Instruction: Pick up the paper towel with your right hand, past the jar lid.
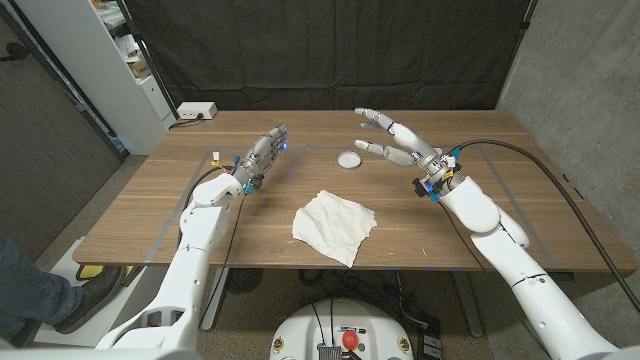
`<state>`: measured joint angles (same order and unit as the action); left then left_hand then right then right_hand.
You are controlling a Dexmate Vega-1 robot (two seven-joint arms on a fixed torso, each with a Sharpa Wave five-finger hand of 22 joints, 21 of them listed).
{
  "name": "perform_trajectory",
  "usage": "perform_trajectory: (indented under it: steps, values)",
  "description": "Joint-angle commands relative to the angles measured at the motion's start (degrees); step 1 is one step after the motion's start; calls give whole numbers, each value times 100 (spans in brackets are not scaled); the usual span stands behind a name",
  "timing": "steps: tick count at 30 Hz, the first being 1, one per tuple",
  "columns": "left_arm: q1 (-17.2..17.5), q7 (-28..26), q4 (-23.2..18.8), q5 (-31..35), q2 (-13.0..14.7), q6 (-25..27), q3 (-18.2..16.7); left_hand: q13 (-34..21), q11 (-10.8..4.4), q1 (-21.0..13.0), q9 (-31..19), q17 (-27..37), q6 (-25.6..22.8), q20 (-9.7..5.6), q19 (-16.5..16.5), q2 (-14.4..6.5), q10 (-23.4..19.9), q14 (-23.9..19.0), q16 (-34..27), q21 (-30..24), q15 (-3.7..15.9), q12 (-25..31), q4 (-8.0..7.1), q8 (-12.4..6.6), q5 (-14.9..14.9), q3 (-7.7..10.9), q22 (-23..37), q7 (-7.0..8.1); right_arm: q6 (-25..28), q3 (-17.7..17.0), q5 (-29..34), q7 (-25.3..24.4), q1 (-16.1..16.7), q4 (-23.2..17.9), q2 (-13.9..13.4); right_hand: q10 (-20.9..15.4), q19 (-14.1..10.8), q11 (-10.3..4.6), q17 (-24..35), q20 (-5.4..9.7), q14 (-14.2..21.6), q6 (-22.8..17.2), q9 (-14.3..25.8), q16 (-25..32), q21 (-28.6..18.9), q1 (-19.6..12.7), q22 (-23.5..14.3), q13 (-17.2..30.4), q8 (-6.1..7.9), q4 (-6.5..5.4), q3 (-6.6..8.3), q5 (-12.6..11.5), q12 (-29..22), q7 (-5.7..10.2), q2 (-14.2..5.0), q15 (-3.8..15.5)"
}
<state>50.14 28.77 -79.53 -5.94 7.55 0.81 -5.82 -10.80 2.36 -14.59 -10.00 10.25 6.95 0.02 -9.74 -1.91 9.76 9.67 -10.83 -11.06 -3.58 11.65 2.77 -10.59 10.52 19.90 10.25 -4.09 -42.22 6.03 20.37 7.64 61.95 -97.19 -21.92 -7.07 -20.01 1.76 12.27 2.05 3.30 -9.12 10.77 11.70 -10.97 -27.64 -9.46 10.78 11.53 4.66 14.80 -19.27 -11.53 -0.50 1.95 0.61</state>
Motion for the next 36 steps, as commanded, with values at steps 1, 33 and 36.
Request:
perform_trajectory:
  steps: [1, 33, 36]
  values:
    - [56, 12, -105, -12, 47, 43, -25, -7, -9, -1, -18, 21, -6, 59, -568, -43, 75, 230, 12, -10, -11, 0, 22, -6, -3, 17, 11, 15, -32, 11, 506, -282, 40, -77, -22, -58, -11, -5, 16, -26, 62, -43, 35, 53, 16, -51, -16, 26, 37, 25, 4, -26, -9, 6, -28, 13]
    - [103, 29, -162, -54, 83, 19, -46, -8, -23, 6, -18, 23, 9, 100, -592, -59, 86, 250, 12, -11, -3, 1, 47, -3, -3, 10, 13, 21, 149, 175, 1408, -651, 154, -405, -278, -113, -47, -49, 19, 8, 107, -57, 39, 68, 5, -74, -17, 30, 30, 49, 7, -53, -18, 29, -38, 63]
    - [120, 30, -187, -51, 91, 35, -47, -8, -32, 6, -18, 23, 4, 101, -594, -61, 89, 254, 13, -12, -3, 1, 50, -5, -3, 9, 13, 19, 148, 195, 1428, -682, 156, -407, -307, -151, -72, -55, 22, 23, 155, -68, 39, 87, -3, -73, -18, 31, 33, 50, 6, -58, -30, 34, -41, 85]
